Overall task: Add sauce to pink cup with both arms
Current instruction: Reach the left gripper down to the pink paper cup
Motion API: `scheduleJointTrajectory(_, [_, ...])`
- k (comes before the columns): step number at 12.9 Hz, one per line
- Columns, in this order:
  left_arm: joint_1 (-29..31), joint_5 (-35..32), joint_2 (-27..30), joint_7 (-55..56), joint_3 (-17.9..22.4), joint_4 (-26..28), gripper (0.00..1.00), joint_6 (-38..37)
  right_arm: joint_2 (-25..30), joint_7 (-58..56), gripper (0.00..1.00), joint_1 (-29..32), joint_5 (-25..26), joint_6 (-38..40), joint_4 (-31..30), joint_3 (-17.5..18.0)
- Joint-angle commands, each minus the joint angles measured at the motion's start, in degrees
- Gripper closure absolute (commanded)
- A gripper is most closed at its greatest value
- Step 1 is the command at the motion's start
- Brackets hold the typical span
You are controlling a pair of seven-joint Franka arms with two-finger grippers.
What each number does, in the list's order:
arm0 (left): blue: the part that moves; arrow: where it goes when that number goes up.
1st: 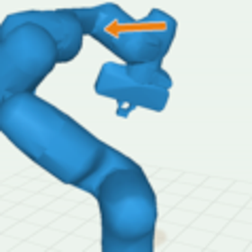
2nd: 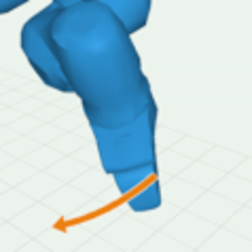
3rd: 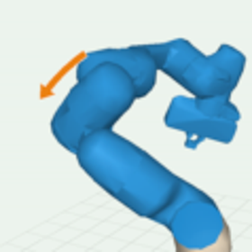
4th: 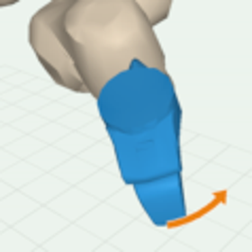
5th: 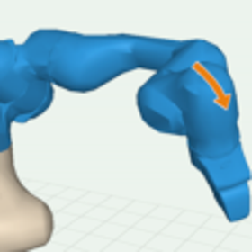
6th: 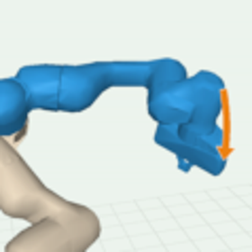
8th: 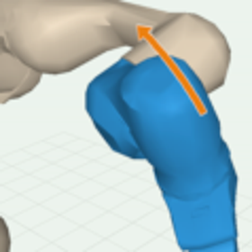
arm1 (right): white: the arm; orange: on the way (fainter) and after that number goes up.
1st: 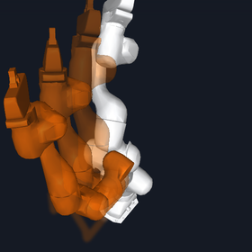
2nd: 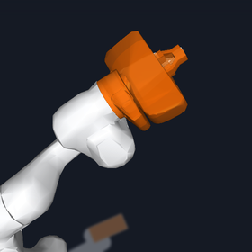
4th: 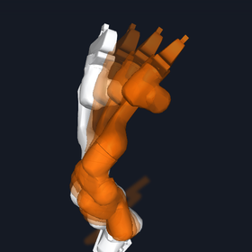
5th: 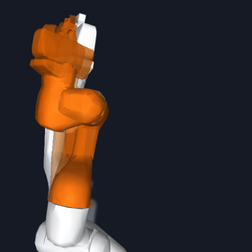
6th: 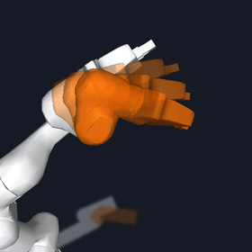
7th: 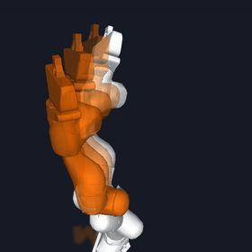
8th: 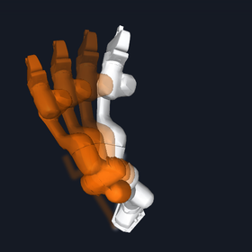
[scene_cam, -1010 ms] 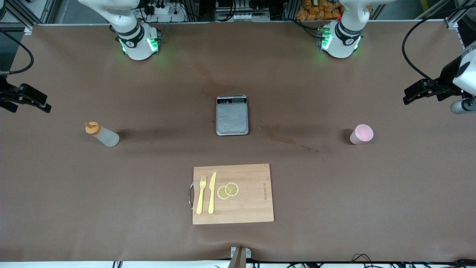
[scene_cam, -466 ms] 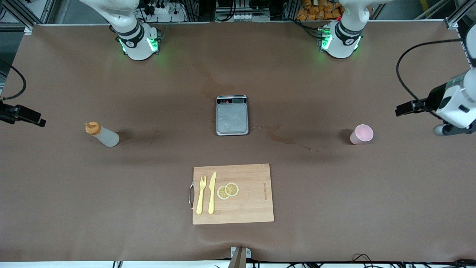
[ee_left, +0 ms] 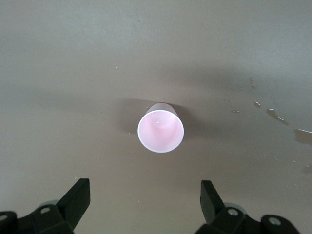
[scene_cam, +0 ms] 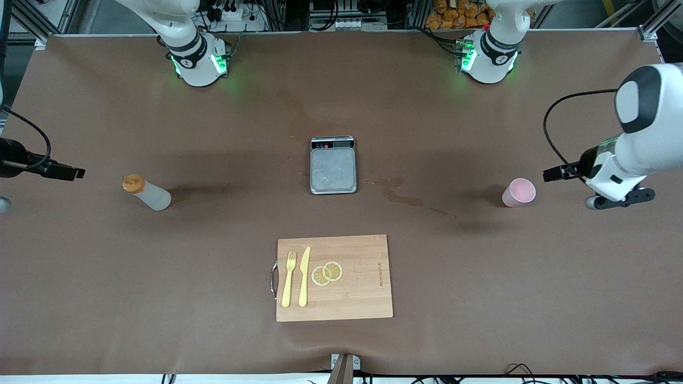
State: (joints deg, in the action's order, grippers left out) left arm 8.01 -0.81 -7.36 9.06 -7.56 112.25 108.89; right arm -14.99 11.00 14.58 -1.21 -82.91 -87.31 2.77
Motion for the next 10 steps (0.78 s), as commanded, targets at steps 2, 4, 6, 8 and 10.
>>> scheduleJointTrajectory(2, [1.75,-0.77,0.07,-0.62,-0.26,9.02,0.00,11.58,-4.59,1.40,0.00,4.66,-4.05,2.49,0.91,0.84])
scheduleJointTrajectory(4, [1.92,-0.77,-1.51,-0.62,-0.17,10.61,0.00,14.41,-6.44,3.92,0.00,5.02,-5.21,2.58,1.26,0.84])
scheduleJointTrajectory(6, [2.54,-0.77,-2.65,-0.62,-0.17,11.93,0.00,16.96,-8.02,8.76,0.00,6.50,-8.97,2.58,1.35,0.75])
scheduleJointTrajectory(8, [3.32,-0.86,-3.97,-0.62,-0.17,13.25,0.01,19.50,-11.88,10.27,0.00,9.92,-13.45,2.58,1.87,0.75])
scheduleJointTrajectory(10, [4.12,-0.86,-5.55,-0.71,-0.17,14.13,0.07,21.79,-17.58,10.36,0.00,14.23,-17.85,2.75,4.24,0.84])
